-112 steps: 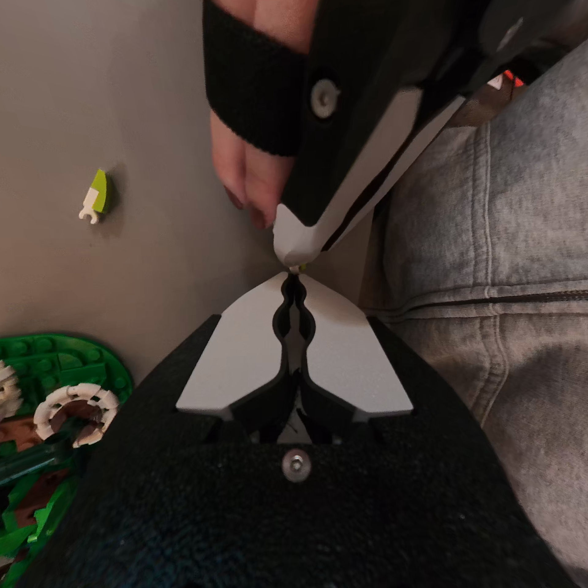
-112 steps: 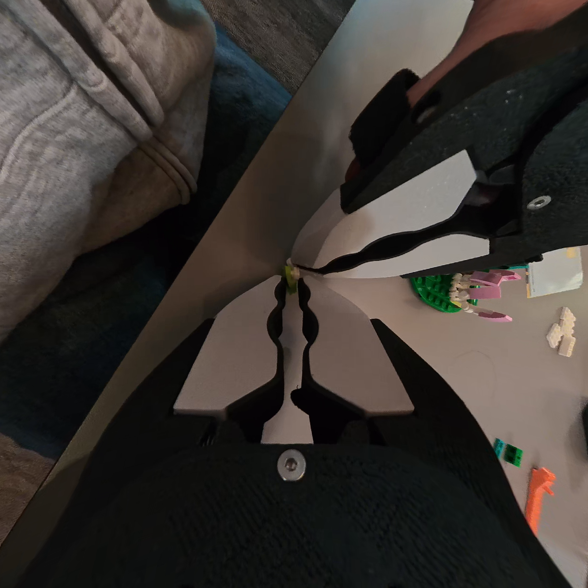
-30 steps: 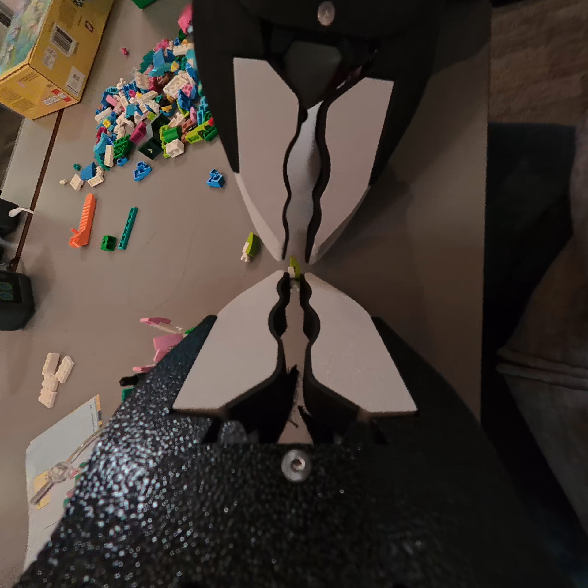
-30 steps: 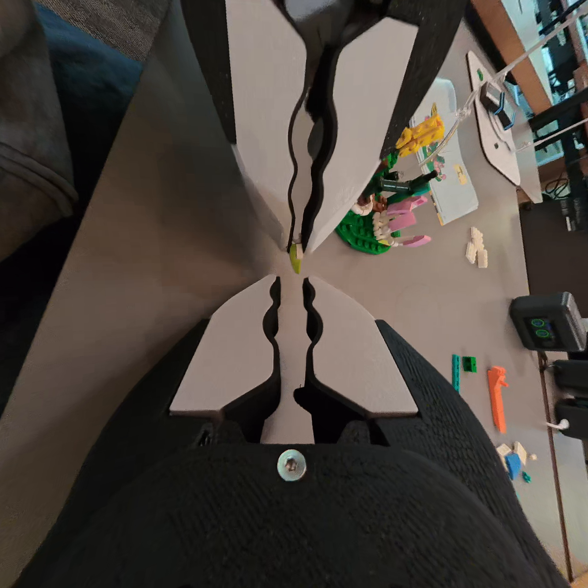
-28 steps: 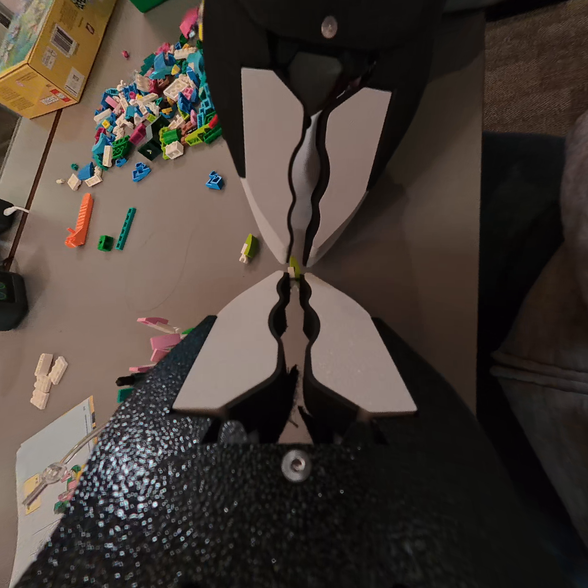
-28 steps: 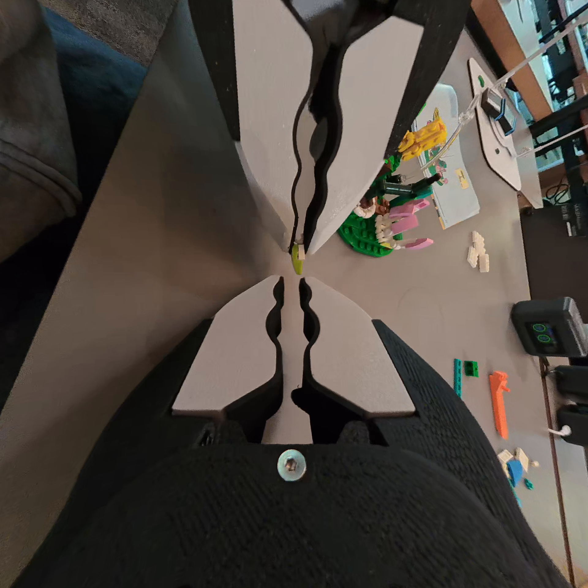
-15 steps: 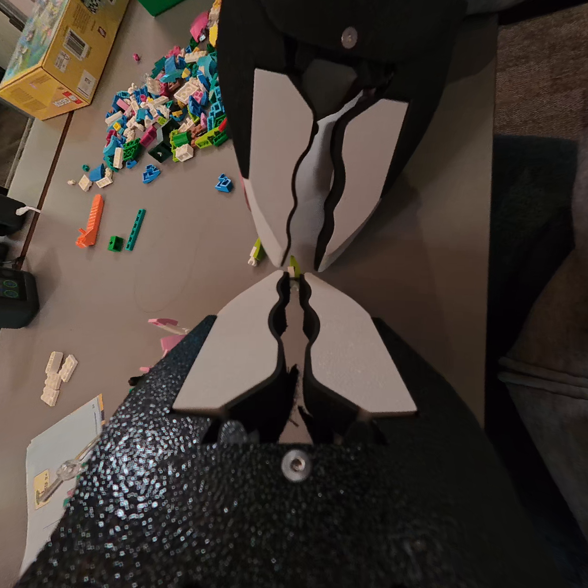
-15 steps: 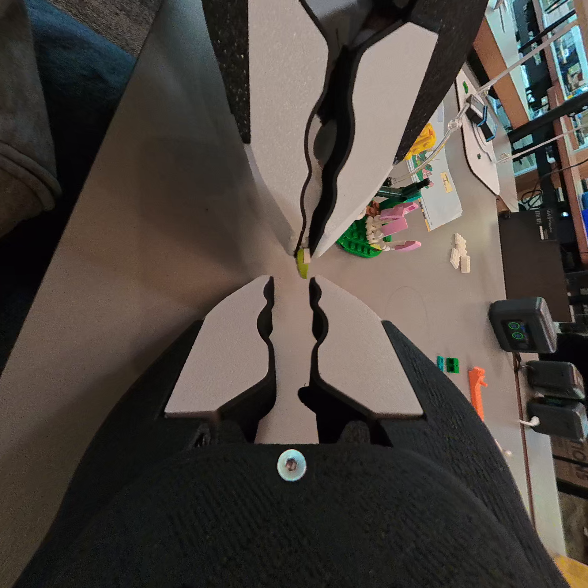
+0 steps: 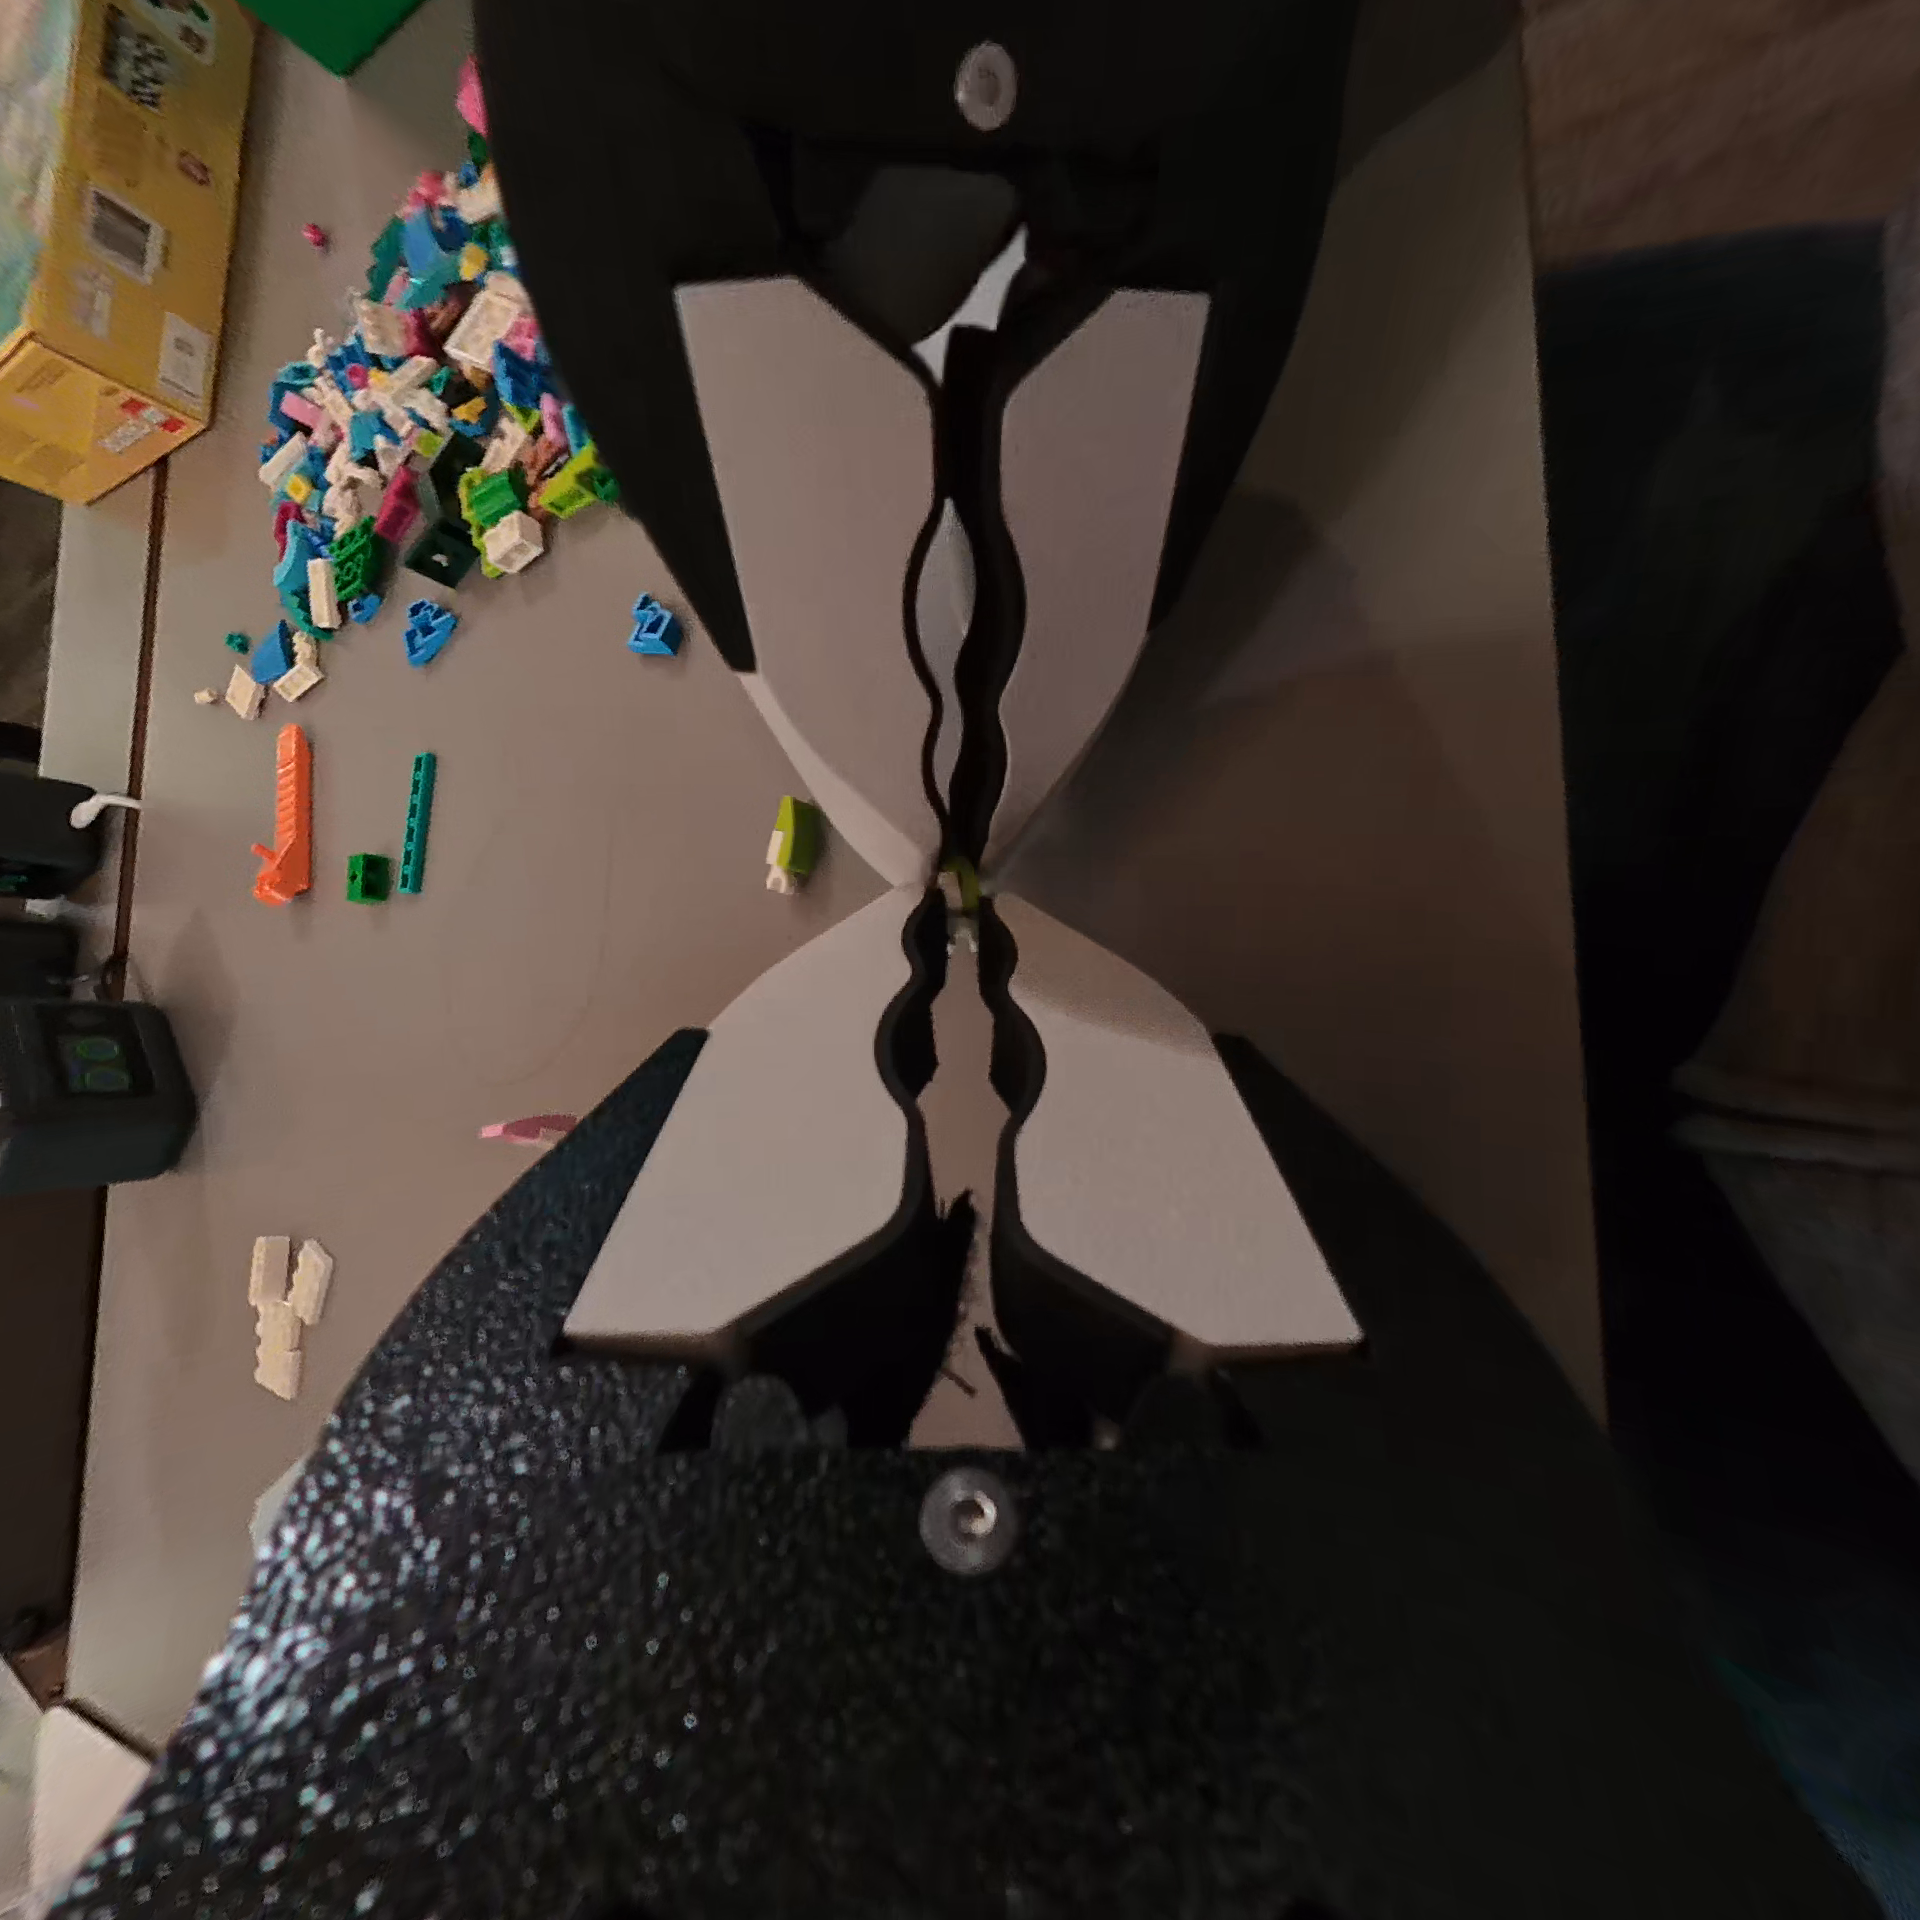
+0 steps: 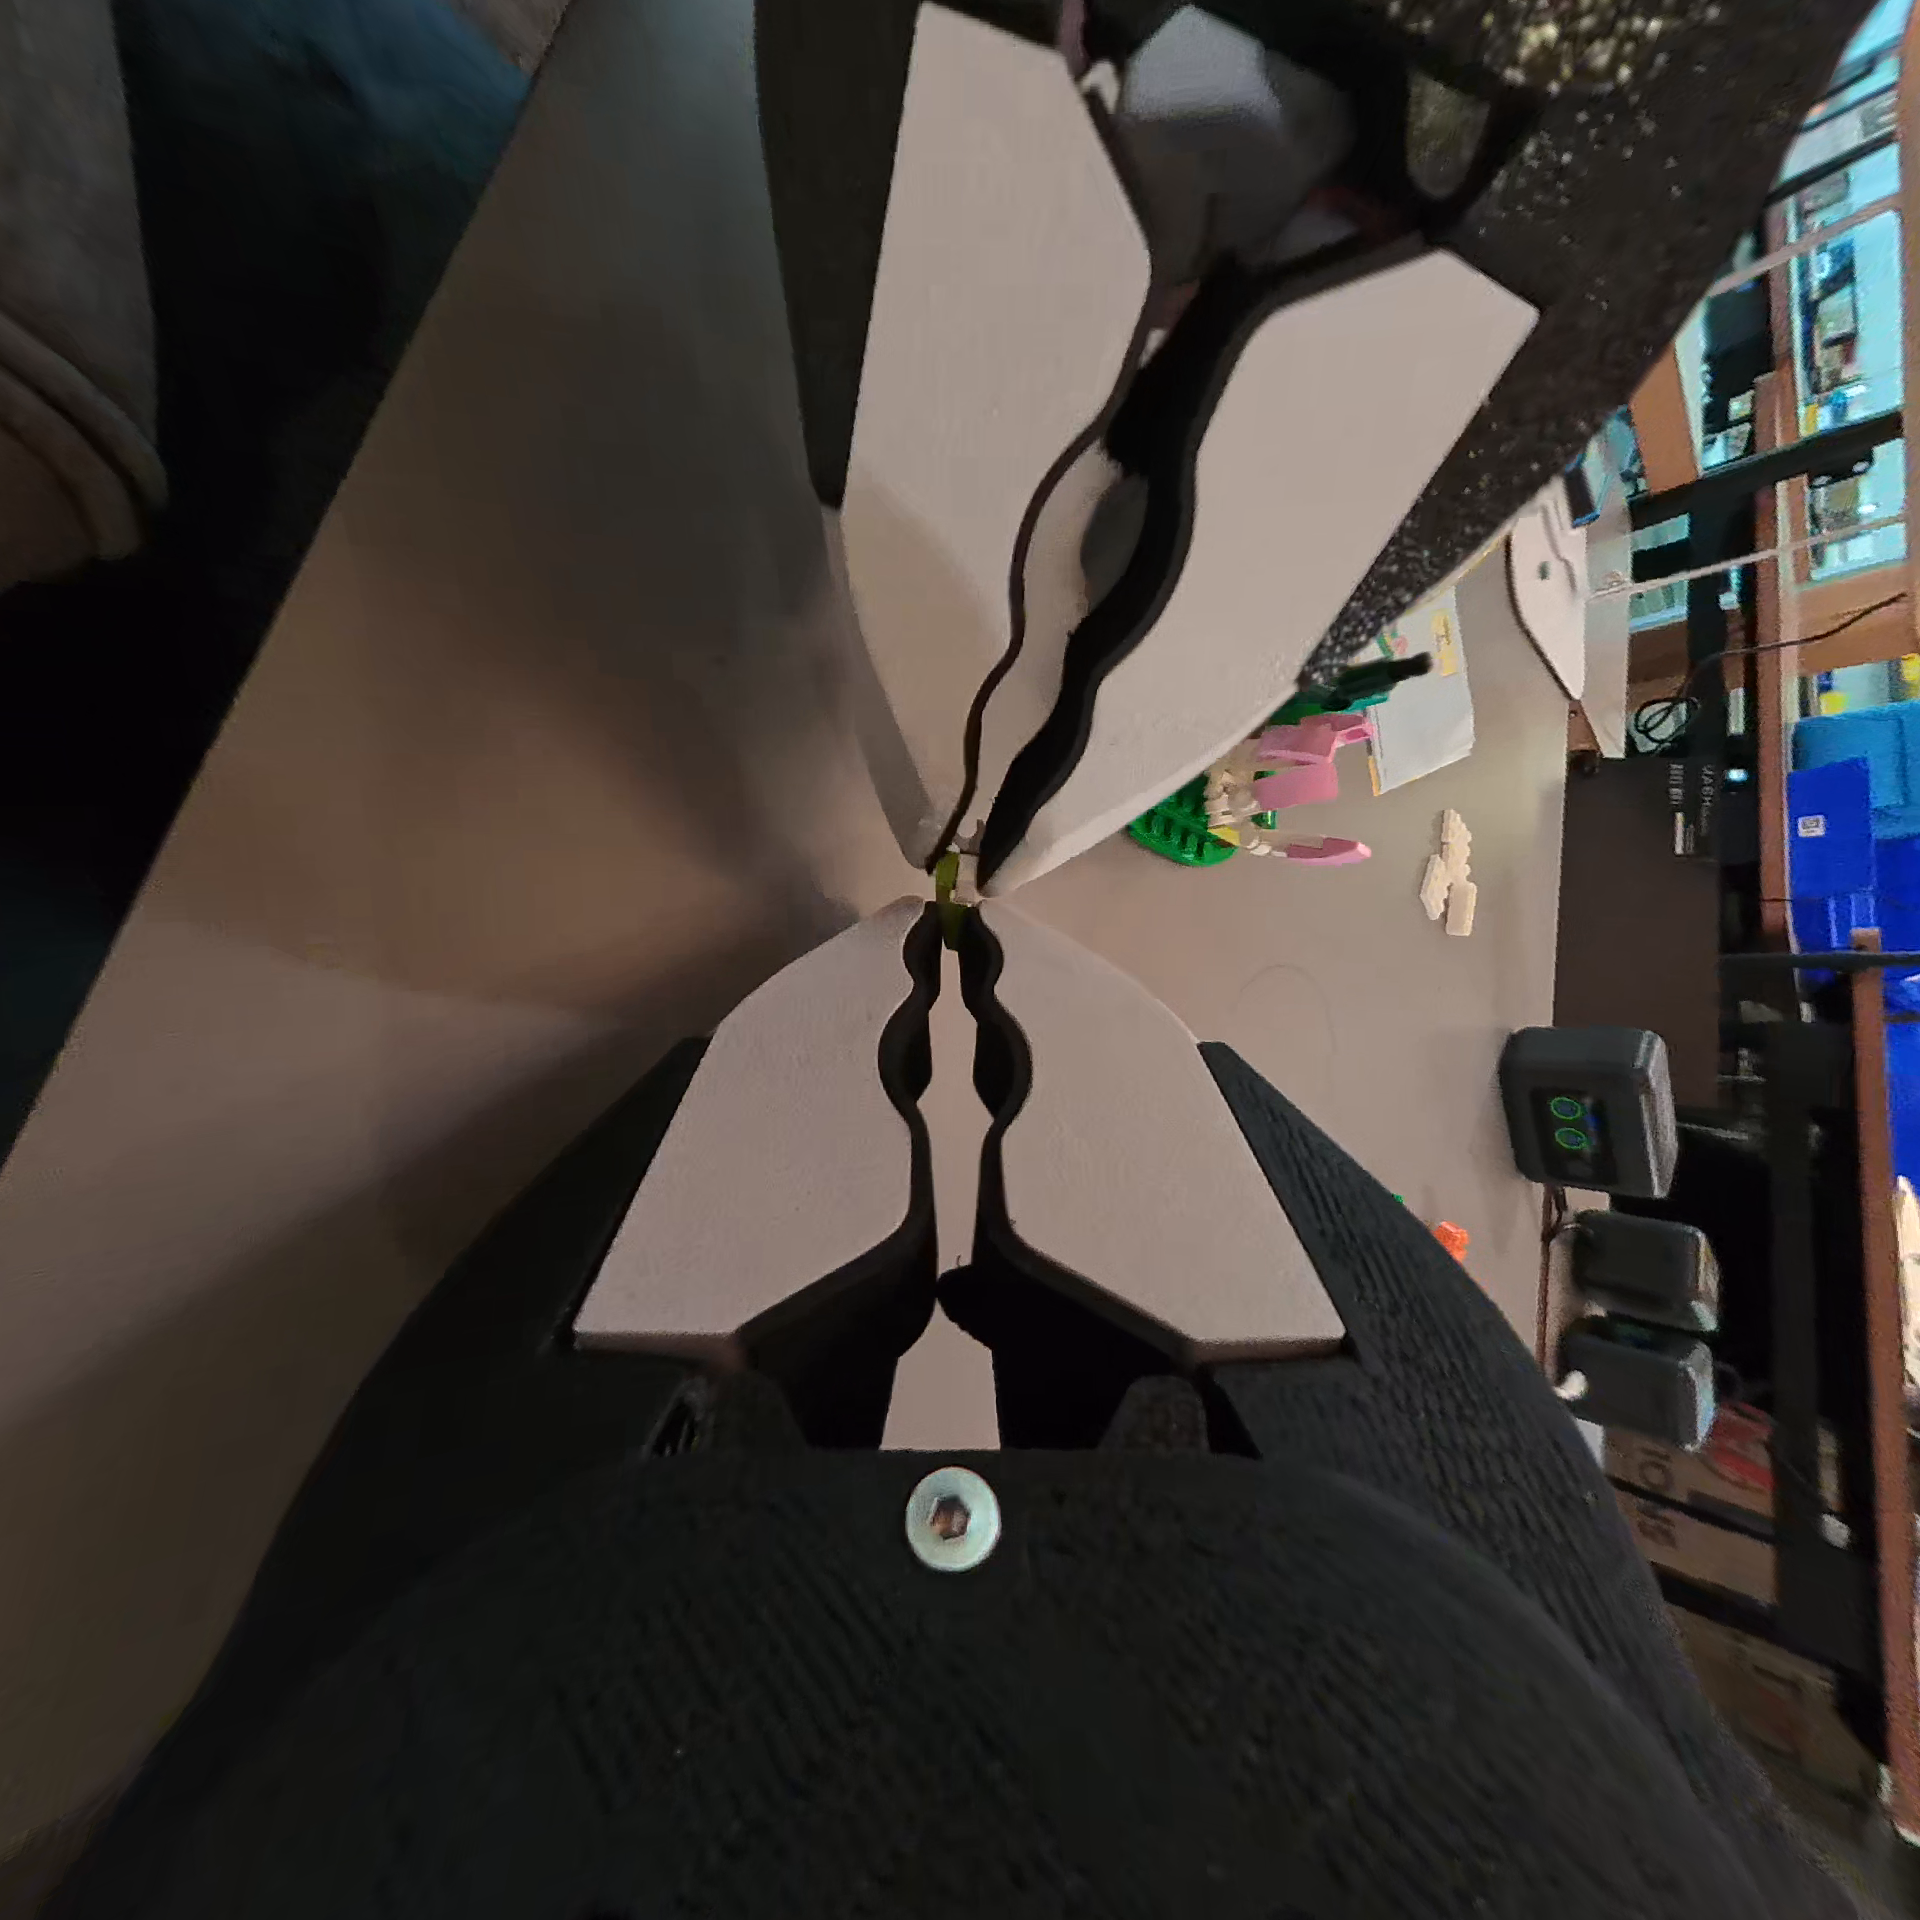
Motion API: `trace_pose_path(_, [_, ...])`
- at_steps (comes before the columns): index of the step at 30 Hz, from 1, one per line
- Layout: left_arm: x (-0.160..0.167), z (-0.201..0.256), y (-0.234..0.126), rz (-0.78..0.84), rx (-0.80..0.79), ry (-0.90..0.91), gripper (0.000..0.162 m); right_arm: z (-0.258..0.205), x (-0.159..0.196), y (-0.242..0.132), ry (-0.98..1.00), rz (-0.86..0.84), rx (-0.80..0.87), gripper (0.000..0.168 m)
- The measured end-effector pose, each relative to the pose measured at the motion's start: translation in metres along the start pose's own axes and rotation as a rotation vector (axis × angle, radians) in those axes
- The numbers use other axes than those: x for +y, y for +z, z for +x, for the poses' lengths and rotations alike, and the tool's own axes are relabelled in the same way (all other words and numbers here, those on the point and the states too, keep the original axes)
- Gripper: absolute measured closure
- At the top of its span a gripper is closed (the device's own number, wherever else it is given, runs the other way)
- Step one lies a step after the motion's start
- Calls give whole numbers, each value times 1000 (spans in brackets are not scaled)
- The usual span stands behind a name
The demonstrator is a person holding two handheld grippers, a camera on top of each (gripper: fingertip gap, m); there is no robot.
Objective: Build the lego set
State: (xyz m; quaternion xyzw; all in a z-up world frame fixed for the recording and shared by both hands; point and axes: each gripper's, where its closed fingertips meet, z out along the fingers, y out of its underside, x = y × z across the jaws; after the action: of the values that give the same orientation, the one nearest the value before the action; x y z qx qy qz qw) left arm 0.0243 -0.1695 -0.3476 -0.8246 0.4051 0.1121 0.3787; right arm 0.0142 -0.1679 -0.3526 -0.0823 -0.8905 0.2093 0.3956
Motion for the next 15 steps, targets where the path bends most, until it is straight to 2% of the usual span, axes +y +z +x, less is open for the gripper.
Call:
trace_pose_path(6, [-1, 5, 1, -18, 90, 57, 156, -4, 0, -1, -60, -4, -13, 166])
trace_pose_path(12, [-1, 15, -3, 14, 241, -39, 156, -11, -7, -1, -87, 35, -38, 166])
trace_pose_path(15, [-1, 16, -1, 31, 214, -76, 156, -15, -7, 1, -63, 44, -60, 166])
